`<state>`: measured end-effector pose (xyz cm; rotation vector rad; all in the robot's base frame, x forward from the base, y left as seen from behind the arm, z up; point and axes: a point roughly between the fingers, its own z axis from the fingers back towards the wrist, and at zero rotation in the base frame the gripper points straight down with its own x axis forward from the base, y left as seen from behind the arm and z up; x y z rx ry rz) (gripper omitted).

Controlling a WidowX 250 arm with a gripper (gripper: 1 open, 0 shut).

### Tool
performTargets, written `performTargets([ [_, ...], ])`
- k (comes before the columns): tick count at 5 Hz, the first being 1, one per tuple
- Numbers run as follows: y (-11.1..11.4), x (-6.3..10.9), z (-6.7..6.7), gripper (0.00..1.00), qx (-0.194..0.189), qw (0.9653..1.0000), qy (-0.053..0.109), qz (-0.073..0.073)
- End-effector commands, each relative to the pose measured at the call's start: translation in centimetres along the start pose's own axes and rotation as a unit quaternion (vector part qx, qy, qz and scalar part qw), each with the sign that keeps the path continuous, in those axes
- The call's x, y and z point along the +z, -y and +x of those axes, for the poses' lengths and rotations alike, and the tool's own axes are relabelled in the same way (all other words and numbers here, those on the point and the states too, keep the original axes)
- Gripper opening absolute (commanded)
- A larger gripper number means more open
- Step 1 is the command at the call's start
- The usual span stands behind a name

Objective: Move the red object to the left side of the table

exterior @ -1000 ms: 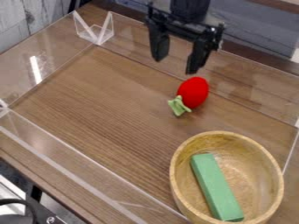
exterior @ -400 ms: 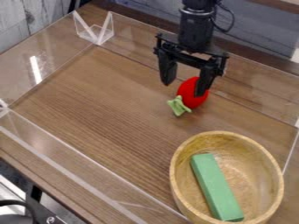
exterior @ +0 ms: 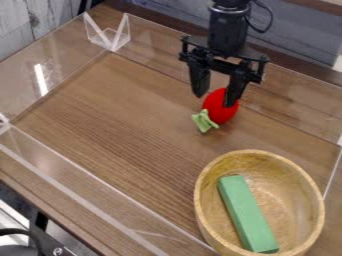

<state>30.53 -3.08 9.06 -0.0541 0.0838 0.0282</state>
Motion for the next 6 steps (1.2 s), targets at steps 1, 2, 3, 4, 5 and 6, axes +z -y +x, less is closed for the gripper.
performTargets([
  [1, 0.7, 0.6, 0.4, 1.0, -0.011, 0.9997, 0.022, -0.002],
  [2, 0.1, 1.1, 0.7, 1.0, -0.02, 0.9996, 0.02, -0.002],
  [3, -0.6, 1.5, 1.2, 1.0, -0.023, 0.9996, 0.015, -0.002],
  [4, -1.4, 1.7, 1.6, 1.0, -0.025, 0.9996, 0.013, -0.005],
  [5, -1.2, 1.2, 1.9, 1.0, -0.04, 0.9992, 0.008, -0.007],
  [6, -0.9, 0.8, 2.2, 1.0, -0.053, 0.9985, 0.006, -0.009],
])
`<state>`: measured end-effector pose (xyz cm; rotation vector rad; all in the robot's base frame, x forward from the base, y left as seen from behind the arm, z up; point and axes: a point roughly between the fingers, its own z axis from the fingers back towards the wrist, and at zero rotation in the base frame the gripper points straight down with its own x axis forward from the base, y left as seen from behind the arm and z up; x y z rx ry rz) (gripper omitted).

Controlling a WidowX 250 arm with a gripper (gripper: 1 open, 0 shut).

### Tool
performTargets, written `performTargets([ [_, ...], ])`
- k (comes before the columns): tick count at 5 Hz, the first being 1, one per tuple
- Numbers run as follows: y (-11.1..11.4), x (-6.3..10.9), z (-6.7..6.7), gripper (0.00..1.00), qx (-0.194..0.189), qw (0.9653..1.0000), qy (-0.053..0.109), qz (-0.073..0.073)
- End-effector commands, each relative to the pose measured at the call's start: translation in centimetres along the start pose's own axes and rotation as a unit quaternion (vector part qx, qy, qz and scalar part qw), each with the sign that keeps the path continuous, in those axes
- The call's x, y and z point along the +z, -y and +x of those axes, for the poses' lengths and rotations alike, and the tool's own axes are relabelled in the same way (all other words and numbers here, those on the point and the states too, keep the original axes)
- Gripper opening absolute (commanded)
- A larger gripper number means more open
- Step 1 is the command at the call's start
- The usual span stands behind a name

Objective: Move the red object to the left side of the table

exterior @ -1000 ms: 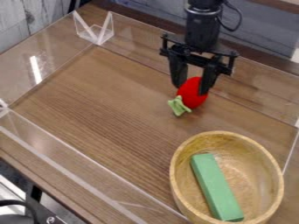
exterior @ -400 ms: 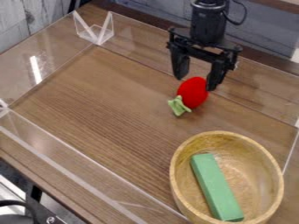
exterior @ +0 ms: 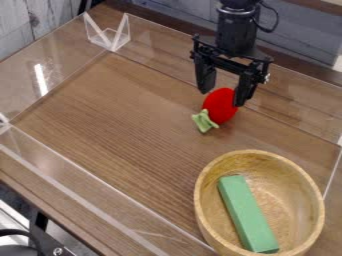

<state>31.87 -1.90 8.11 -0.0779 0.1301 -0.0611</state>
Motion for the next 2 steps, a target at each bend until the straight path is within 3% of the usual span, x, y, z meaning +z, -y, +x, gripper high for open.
performTargets([
  [1, -0.13, 1.5, 0.85, 1.0, 0.005, 0.9995, 0.03, -0.003],
  [2, -0.51, 1.4, 1.0, 1.0, 0.019, 0.9994, 0.027, -0.006],
])
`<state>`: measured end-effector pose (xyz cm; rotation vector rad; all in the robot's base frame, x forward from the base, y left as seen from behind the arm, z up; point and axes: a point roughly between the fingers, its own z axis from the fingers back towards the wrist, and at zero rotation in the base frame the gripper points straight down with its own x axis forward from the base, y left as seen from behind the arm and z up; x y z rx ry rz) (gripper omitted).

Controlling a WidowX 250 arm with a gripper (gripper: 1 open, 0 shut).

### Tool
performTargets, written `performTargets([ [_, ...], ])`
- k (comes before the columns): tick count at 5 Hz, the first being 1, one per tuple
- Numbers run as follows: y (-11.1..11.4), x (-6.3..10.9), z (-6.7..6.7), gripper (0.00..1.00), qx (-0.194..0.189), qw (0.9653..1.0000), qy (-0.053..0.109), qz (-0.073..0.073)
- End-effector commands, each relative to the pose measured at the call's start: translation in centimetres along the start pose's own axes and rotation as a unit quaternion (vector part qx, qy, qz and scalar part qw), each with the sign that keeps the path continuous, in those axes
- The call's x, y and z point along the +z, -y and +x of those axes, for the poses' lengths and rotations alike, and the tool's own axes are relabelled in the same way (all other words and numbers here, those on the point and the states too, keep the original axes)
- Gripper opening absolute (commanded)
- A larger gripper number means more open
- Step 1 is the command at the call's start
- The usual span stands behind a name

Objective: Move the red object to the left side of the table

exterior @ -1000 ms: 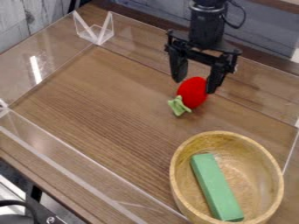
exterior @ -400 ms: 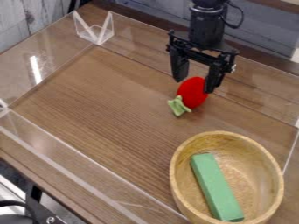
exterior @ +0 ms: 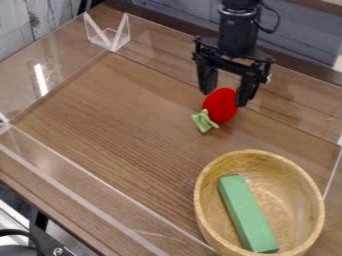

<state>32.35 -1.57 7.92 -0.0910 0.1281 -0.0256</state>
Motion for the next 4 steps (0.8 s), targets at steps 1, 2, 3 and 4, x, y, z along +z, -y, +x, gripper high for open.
performTargets([
  [1, -0.1, 0.7, 0.5, 1.0, -0.001, 0.9998, 0.021, -0.001],
  [2, 0.1, -0.1, 0.4, 1.0, -0.007, 0.9998, 0.016, -0.002],
  [3, 0.5, -1.2, 0.6, 1.0, 0.007, 0.9998, 0.015, -0.005],
  [4, 1.0, -2.1, 1.1, 1.0, 0.019, 0.9996, 0.018, -0.008],
])
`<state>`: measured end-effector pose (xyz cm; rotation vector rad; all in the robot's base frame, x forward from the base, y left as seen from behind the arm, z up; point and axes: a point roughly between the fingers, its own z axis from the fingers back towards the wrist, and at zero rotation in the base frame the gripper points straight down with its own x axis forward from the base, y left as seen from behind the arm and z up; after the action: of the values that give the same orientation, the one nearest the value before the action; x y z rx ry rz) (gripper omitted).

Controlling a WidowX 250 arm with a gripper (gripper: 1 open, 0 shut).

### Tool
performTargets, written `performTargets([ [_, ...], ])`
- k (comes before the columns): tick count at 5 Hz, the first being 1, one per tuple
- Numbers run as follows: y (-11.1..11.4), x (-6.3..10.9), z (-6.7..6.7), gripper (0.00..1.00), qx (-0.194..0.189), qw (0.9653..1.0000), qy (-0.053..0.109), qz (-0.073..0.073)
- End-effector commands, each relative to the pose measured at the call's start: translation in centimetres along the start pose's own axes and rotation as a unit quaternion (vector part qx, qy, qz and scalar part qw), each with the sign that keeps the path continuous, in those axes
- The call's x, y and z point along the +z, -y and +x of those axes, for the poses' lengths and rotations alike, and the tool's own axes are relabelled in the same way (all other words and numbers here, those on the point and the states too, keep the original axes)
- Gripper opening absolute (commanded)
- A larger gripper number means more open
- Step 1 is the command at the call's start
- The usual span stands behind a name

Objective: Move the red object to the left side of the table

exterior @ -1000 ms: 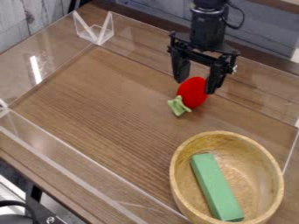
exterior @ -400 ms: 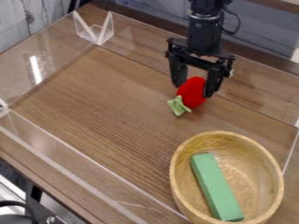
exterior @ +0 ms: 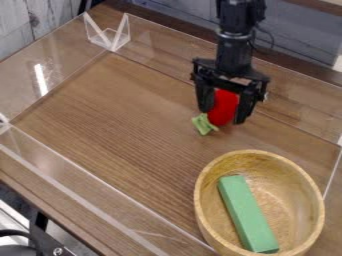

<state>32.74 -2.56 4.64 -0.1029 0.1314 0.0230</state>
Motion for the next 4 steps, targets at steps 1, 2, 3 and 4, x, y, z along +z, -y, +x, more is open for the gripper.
performTargets([
  [1, 1.0, 0.3, 0.5, 0.0, -0.023, 0.9995, 0.02, 0.0],
  [2, 1.9, 0.6, 0.3, 1.0, -0.04, 0.9987, 0.033, 0.001],
  [3, 1.9, 0.6, 0.3, 0.0, -0.049, 0.9981, 0.037, 0.001],
  [4, 1.7, 2.8, 0.0, 0.0, -0.058, 0.9962, 0.065, -0.004],
])
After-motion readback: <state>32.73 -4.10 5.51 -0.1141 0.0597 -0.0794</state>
